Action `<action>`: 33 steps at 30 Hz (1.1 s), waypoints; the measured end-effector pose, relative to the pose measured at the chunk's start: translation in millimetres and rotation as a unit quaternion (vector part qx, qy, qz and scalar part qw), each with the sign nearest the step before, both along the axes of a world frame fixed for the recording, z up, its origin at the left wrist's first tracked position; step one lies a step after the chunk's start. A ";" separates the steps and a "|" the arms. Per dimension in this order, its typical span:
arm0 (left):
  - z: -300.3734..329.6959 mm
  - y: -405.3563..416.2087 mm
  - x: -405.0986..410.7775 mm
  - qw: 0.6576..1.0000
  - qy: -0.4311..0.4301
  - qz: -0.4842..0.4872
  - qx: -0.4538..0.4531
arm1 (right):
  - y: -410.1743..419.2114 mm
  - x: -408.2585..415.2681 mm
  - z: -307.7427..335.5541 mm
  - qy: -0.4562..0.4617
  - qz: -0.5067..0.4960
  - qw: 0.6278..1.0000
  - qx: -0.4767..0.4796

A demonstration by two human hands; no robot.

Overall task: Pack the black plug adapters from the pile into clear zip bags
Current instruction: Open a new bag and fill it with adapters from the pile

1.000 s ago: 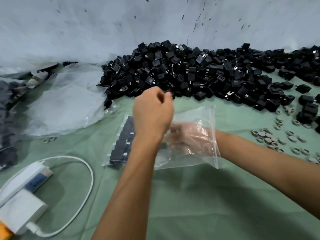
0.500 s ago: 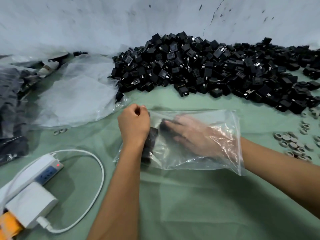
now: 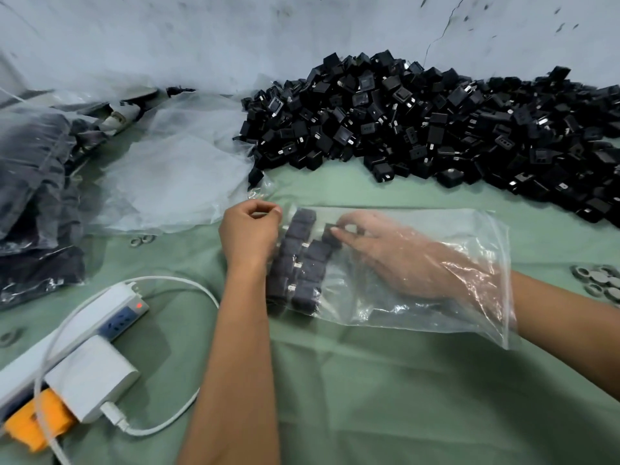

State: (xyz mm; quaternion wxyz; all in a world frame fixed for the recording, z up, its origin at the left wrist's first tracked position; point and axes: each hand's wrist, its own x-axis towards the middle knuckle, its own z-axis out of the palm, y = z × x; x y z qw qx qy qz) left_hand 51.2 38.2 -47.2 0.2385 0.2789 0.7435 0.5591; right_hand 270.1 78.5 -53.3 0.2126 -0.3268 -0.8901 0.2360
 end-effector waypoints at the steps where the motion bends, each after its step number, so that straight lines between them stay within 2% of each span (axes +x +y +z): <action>1: -1.4 0.5 0.3 1.000 0.021 -0.009 -0.010 | 0.6 -2.3 3.3 -0.038 0.011 0.999 0.033; 3: -3.6 2.0 0.4 0.998 0.057 -0.017 -0.020 | 2.8 -5.7 2.8 -0.040 0.030 0.998 0.047; 6: -6.0 3.2 -1.3 0.997 0.061 -0.025 -0.027 | 3.8 -11.0 0.8 -0.033 0.061 0.993 0.096; 9: -6.5 2.6 -1.3 0.997 0.069 -0.027 -0.031 | 7.1 -7.4 4.6 -0.083 0.078 0.990 0.089; 12: 0.3 -1.0 2.8 0.987 0.153 -0.024 -0.047 | 10.4 -3.2 2.7 -0.118 0.090 0.979 0.136; 16: 12.5 -1.5 24.3 0.932 0.352 -0.079 -0.046 | 12.1 -1.4 0.9 -0.098 0.096 0.981 0.138; 19: 14.3 0.7 49.2 0.903 0.390 -0.176 -0.046 | 3.6 2.6 -0.6 -0.044 0.108 0.987 0.107; 23: -1.5 4.1 57.3 0.852 0.436 -0.245 -0.153 | 16.2 38.6 -2.2 -0.074 0.088 0.991 0.064; 25: -8.7 6.7 55.9 0.820 0.466 -0.258 -0.208 | 23.2 65.2 5.4 -0.113 0.085 0.988 0.065; 27: -12.2 8.9 56.1 0.798 0.490 -0.262 -0.233 | 20.0 90.2 15.6 -0.111 0.090 0.987 0.068; 30: -14.3 9.6 55.2 0.785 0.507 -0.260 -0.244 | 17.8 123.9 17.6 -0.062 0.034 0.992 0.107; 33: -12.6 9.7 56.0 0.784 0.505 -0.263 -0.247 | 28.6 153.0 16.8 0.012 -0.122 0.988 0.095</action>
